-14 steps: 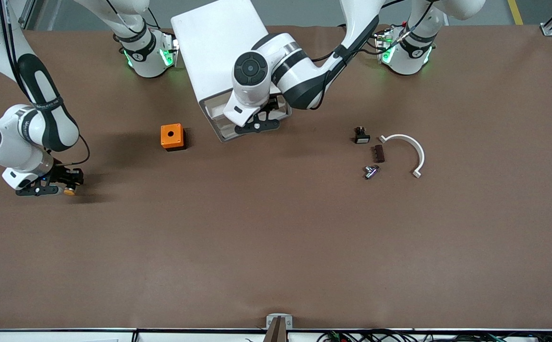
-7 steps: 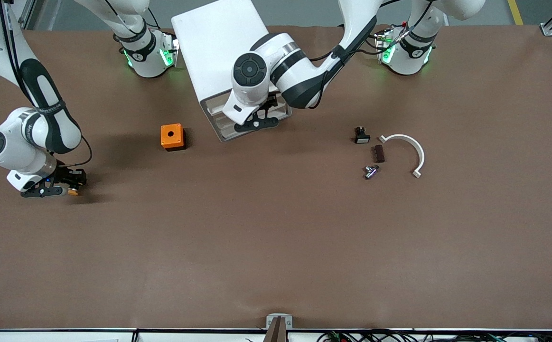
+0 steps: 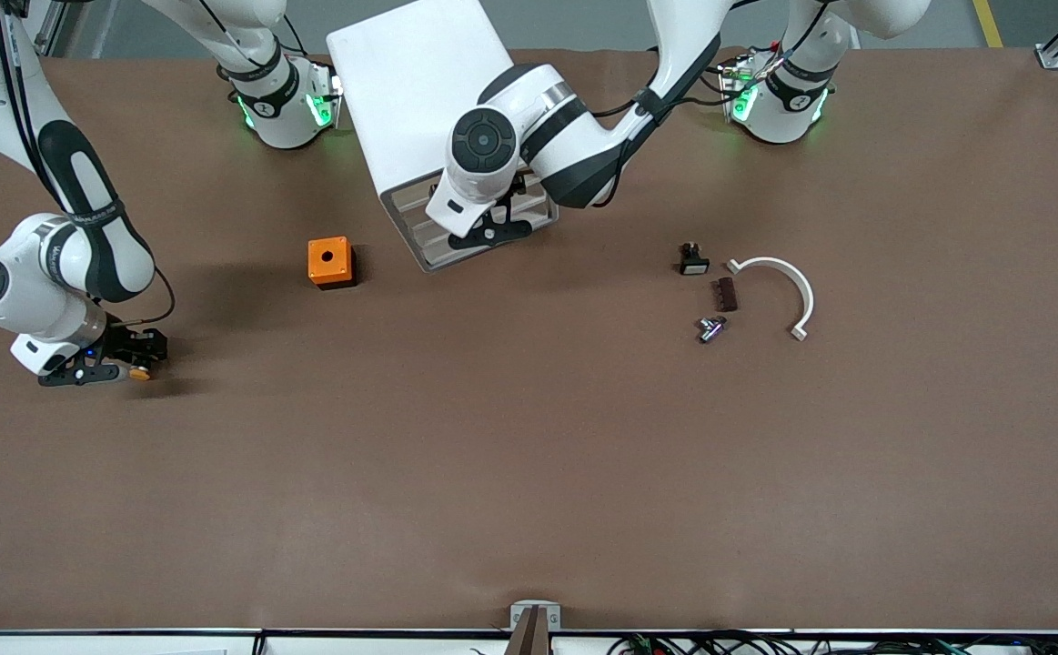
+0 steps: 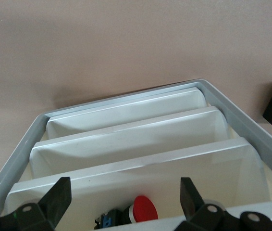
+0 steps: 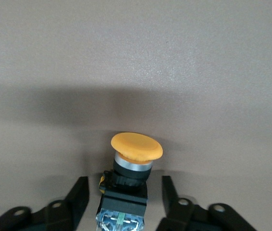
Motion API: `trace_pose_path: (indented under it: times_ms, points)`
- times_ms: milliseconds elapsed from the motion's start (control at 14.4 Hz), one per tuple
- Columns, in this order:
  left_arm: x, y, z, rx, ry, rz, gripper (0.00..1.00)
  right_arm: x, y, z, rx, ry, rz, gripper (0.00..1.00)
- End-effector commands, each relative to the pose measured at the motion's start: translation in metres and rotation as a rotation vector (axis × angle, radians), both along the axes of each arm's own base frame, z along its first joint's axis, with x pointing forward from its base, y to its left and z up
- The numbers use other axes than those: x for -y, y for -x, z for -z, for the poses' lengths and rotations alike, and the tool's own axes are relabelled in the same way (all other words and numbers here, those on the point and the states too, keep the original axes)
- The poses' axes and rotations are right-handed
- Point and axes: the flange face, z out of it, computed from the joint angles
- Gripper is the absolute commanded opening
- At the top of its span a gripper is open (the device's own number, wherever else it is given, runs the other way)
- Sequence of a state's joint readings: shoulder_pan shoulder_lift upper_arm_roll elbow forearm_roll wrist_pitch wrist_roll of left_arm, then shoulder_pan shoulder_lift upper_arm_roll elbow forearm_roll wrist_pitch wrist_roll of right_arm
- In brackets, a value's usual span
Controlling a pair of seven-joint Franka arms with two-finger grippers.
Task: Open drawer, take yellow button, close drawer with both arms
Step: 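Close the drawer with the left gripper while the right gripper holds the button, then lower the yellow button onto the table and open the right gripper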
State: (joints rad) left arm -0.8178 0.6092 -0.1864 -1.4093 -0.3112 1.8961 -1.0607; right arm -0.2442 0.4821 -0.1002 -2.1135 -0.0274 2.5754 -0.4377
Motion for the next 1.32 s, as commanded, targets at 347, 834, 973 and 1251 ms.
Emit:
trace_pose_path:
  times_ms: [347,834,973,1251]
  points:
    - [-0.027,-0.041,-0.01,0.002,0.017,-0.078,1.0,-0.011,-0.036,-0.085,-0.101,-0.037,0.06,1.0]
    - [-0.11,-0.131,-0.048,0.119,-0.004,-0.203,1.0,-0.11,-0.028,-0.233,-0.114,-0.097,0.171,1.0]
    - [-0.141,-0.156,-0.061,0.157,-0.017,-0.242,1.0,-0.138,-0.026,-0.279,-0.127,-0.1,0.182,1.0]
    - [-0.199,-0.194,-0.088,0.224,-0.039,-0.323,1.0,-0.183,-0.024,-0.359,-0.104,-0.092,0.181,1.0]
